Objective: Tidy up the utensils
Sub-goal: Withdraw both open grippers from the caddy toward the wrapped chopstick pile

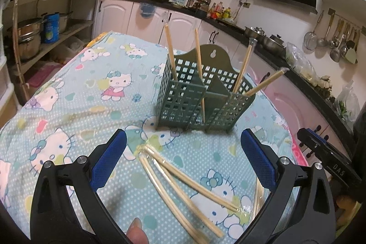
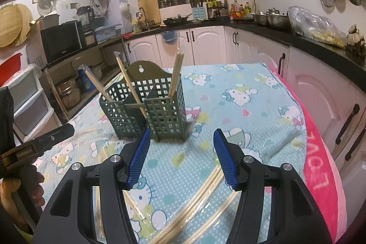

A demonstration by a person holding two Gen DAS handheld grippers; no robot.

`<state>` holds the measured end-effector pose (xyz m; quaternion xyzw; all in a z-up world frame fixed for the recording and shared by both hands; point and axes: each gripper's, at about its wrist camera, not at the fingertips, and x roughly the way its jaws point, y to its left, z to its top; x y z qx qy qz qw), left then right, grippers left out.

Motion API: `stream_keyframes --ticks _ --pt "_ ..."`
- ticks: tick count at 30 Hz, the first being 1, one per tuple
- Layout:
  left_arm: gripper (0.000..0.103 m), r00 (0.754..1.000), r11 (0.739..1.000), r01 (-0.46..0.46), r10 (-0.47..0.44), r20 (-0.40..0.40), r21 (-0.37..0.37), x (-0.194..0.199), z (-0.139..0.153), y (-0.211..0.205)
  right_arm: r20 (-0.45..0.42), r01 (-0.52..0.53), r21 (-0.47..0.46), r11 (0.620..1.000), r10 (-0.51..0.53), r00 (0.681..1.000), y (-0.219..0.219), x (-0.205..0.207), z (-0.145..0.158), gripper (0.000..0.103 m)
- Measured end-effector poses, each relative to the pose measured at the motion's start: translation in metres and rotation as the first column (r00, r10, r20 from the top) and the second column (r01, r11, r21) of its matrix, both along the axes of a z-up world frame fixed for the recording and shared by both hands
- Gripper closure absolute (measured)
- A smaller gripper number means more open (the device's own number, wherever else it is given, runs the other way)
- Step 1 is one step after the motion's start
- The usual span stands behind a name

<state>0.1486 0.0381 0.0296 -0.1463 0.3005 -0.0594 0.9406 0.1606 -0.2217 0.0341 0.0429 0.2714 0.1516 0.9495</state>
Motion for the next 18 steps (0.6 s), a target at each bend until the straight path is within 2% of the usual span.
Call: stream_keyframes --ticks 15,18 --pt "0.012 0.995 0.999 0.014 -0.010 -0.100 0.039 -0.014 -0.033 -0.004 -0.109 0.001 -0.008 1.000 -0.001 0.994 -0.012 -0.007 -0.035 0.048" --pt "0.015 0.991 0.999 0.017 -0.013 -0.135 0.035 -0.014 -0.042 -0.004 -0.138 -0.003 -0.005 1.000 0.002 0.990 -0.013 -0.003 -0.043 0.053"
